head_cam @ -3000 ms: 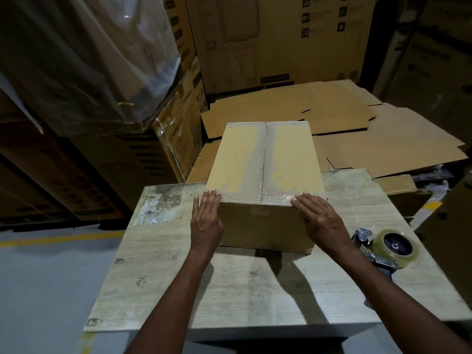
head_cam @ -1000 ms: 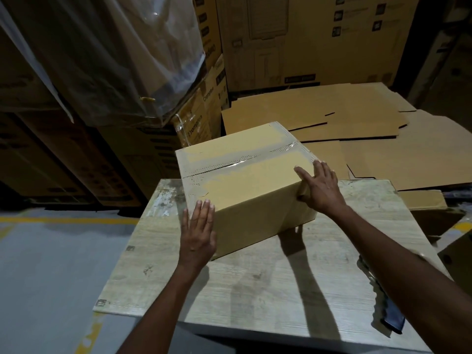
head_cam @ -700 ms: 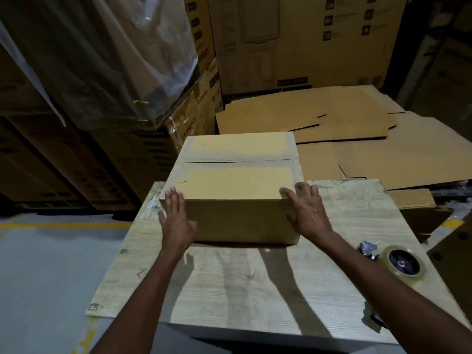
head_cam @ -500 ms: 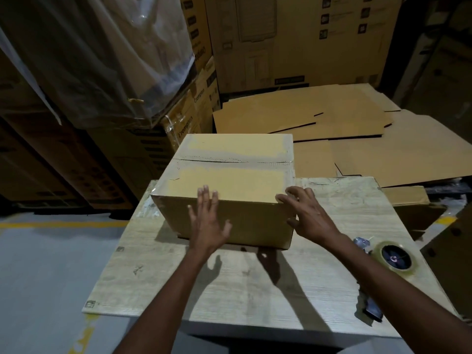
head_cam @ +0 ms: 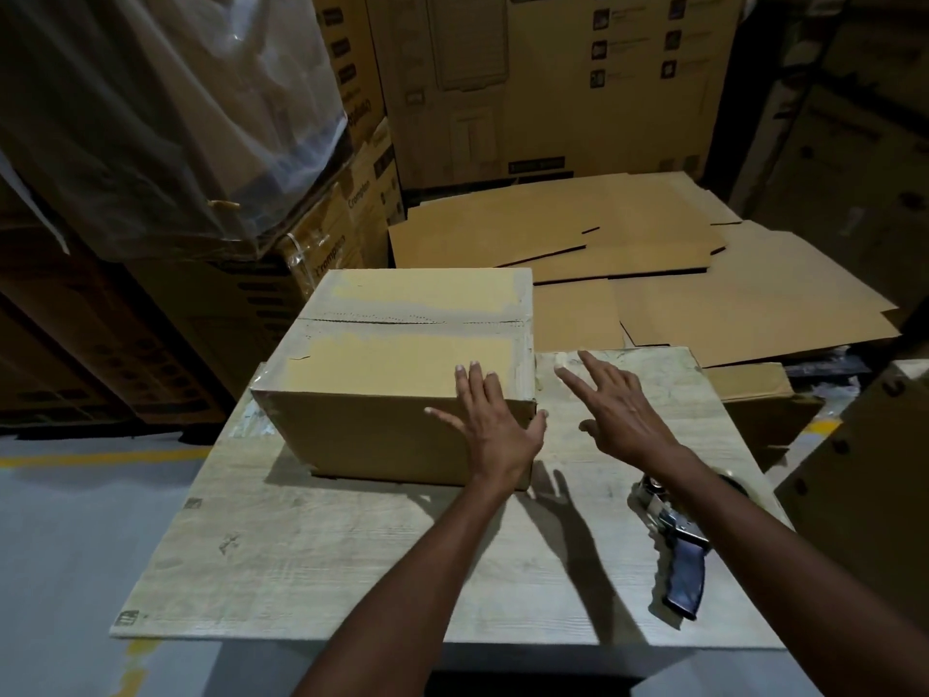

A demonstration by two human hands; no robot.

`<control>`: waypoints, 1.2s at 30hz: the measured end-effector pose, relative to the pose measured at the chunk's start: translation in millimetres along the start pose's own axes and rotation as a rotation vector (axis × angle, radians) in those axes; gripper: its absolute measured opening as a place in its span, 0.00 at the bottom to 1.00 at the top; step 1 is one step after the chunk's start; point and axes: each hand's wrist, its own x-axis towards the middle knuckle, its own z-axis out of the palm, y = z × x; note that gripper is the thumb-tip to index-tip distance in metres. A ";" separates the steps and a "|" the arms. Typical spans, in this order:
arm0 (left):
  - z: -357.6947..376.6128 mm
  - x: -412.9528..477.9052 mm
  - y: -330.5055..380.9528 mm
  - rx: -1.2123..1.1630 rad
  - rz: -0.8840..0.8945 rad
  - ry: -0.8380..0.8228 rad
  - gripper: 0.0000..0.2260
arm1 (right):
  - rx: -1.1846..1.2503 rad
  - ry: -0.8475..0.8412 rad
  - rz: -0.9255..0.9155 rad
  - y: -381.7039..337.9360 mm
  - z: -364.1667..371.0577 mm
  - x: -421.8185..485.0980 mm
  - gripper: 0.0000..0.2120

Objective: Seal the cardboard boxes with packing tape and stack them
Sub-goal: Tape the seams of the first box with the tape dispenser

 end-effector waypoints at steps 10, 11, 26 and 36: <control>-17.5 -11.9 -65.2 0.023 0.148 0.114 0.39 | 0.070 0.027 0.001 6.9 0.1 5.8 0.43; -25.9 -15.0 -84.4 -0.010 0.191 0.111 0.40 | 0.090 0.043 -0.010 7.0 -1.2 8.5 0.40; -102.0 -4.0 -134.1 -0.278 -0.325 0.240 0.33 | 0.367 -0.073 0.210 -46.7 -24.3 144.4 0.33; -99.9 11.9 -121.3 -0.063 -0.492 0.008 0.47 | 0.271 -0.072 0.244 -58.6 -11.5 132.3 0.33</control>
